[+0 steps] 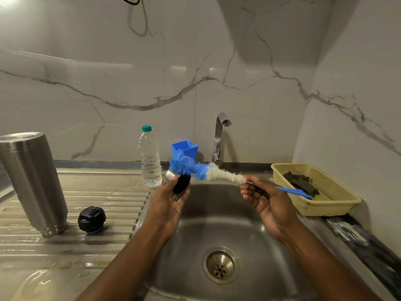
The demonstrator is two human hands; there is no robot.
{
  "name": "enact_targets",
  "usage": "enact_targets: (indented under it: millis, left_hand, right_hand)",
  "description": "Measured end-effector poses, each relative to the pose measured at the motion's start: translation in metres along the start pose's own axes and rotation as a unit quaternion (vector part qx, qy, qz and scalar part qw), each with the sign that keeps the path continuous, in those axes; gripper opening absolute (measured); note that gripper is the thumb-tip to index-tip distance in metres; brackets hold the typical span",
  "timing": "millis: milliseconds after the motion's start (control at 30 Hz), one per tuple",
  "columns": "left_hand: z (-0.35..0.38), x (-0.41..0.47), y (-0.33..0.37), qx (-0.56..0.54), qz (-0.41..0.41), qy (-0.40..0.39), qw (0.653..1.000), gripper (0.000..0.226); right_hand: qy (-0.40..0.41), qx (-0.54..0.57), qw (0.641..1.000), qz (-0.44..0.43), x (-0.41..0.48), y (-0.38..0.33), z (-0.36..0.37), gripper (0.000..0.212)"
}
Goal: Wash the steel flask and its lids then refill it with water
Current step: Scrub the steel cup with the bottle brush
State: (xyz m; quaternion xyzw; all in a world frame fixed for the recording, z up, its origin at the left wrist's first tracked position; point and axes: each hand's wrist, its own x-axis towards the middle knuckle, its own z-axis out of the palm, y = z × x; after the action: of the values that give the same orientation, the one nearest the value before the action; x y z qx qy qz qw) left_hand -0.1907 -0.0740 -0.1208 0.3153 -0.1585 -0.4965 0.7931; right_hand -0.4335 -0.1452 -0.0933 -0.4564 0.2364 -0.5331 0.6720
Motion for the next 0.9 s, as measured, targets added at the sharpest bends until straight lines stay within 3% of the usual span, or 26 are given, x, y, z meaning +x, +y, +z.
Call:
enact_targets:
  millis: [267, 433, 633, 767, 900]
  left_hand:
    - [0.007, -0.006, -0.004, 0.029, 0.005, -0.006, 1.0, 0.031]
    - [-0.001, 0.003, 0.002, -0.017, 0.016, 0.023, 0.999, 0.039]
    - [0.007, -0.003, -0.003, 0.019, 0.006, 0.005, 1.0, 0.029]
    - [0.0, 0.002, 0.003, 0.02, 0.011, 0.014, 1.0, 0.039]
    - [0.005, -0.001, -0.004, 0.012, 0.0, 0.005, 1.0, 0.042]
  right_hand:
    - [-0.006, 0.005, 1.0, 0.011, -0.002, 0.005, 0.006, 0.022]
    - [0.024, 0.017, 1.0, 0.005, -0.001, -0.003, -0.003, 0.024]
    - [-0.006, 0.016, 1.0, 0.021, 0.0, 0.005, 0.01, 0.022]
    - [0.025, 0.025, 0.999, 0.008, 0.004, -0.002, -0.004, 0.026]
    - [-0.001, 0.031, 0.999, 0.031, 0.003, 0.007, 0.005, 0.022]
